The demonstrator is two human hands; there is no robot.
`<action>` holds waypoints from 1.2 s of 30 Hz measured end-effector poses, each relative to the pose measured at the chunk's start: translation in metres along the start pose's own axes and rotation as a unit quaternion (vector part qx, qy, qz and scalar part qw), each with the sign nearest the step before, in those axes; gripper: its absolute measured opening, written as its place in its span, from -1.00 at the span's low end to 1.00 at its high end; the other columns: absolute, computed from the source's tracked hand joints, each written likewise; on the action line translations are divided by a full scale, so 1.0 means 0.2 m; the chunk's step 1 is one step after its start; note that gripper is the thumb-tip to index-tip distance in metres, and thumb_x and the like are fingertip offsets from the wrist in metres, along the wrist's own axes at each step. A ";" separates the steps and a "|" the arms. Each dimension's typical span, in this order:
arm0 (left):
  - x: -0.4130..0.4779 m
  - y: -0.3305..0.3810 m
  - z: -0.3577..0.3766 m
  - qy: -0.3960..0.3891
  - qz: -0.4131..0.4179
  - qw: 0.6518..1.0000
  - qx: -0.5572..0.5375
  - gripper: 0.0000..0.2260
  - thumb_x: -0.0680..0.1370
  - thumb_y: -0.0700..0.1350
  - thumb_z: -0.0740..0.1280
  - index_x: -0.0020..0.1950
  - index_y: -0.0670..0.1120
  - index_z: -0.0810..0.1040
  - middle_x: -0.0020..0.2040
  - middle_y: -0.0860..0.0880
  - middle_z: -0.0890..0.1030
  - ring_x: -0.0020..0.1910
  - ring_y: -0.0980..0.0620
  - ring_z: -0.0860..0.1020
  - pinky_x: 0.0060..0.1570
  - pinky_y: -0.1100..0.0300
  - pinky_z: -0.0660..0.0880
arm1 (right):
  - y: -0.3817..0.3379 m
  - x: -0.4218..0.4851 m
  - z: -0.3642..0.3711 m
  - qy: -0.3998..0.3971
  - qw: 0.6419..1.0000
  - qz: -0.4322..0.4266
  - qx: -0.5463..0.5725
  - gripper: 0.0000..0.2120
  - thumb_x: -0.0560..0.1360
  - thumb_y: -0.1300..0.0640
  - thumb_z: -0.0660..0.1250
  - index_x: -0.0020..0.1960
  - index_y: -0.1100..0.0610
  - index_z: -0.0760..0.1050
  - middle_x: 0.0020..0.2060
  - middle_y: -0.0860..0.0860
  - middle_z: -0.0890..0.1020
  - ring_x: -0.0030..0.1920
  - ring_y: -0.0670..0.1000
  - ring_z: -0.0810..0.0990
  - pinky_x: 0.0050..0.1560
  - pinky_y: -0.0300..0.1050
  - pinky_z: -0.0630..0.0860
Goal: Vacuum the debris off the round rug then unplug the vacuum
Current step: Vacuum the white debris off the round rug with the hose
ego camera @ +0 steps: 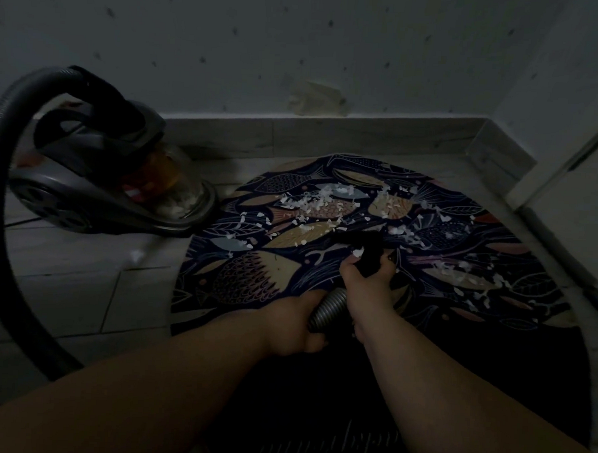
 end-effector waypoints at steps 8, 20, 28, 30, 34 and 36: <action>-0.06 -0.01 -0.01 0.003 -0.020 1.000 0.000 -0.35 0.48 0.03 0.37 0.48 -0.03 0.15 0.33 -0.10 0.46 0.25 -0.07 0.47 0.22 0.19 0.40 | -0.03 0.01 0.05 -0.111 0.992 0.035 -0.044 -0.23 0.53 -0.05 0.35 0.55 -0.19 -0.07 0.41 0.10 0.37 0.17 0.19 0.49 0.14 0.15 0.51; -0.20 -0.10 -0.06 0.020 -0.056 0.998 0.008 -0.37 0.32 0.17 0.29 0.34 0.01 0.31 0.16 -0.04 0.54 0.10 -0.01 0.52 0.17 0.05 0.48 | -0.03 -0.06 0.22 -0.147 0.987 0.036 -0.059 -0.27 0.52 -0.03 0.35 0.52 -0.21 -0.02 0.18 0.06 0.47 0.00 0.11 0.53 0.05 0.10 0.55; -0.30 -0.19 -0.08 0.040 -0.074 0.996 0.007 -0.46 0.47 -0.02 0.38 0.39 -0.08 0.29 0.20 -0.09 0.53 0.16 -0.06 0.52 0.09 0.26 0.40 | -0.02 -0.14 0.36 -0.194 0.979 0.032 -0.063 -0.25 0.54 0.01 0.35 0.55 -0.20 -0.04 0.24 0.08 0.44 0.04 0.11 0.56 -0.02 0.02 0.60; -0.33 -0.21 -0.09 0.039 -0.083 0.996 0.009 -0.44 0.48 -0.03 0.37 0.41 -0.09 0.26 0.23 -0.10 0.52 0.17 -0.06 0.51 0.04 0.30 0.36 | -0.01 -0.17 0.40 -0.205 0.976 0.032 -0.064 -0.24 0.53 0.04 0.35 0.56 -0.18 -0.04 0.32 0.10 0.43 0.08 0.14 0.56 -0.02 0.01 0.59; -0.38 -0.22 -0.10 0.044 -0.092 0.995 0.022 -0.44 0.48 0.00 0.37 0.42 -0.08 0.25 0.24 -0.11 0.52 0.19 -0.07 0.51 0.04 0.30 0.38 | -0.01 -0.20 0.45 -0.216 0.973 0.035 -0.078 -0.19 0.48 0.02 0.39 0.55 -0.19 -0.02 0.36 0.12 0.42 0.14 0.18 0.55 0.16 0.18 0.55; -0.40 -0.22 -0.11 0.042 -0.090 0.995 0.027 -0.44 0.48 0.00 0.37 0.41 -0.08 0.26 0.25 -0.11 0.51 0.20 -0.07 0.51 0.06 0.29 0.38 | -0.01 -0.21 0.46 -0.219 0.972 0.039 -0.078 -0.21 0.49 0.02 0.38 0.55 -0.18 -0.01 0.36 0.12 0.42 0.13 0.19 0.55 0.13 0.15 0.57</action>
Point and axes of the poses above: each hand's wrist, its own x-axis towards the middle knuckle, its own z-axis out of the palm, y = z × x, the point moved 3 cm from there along x, towards the middle knuckle
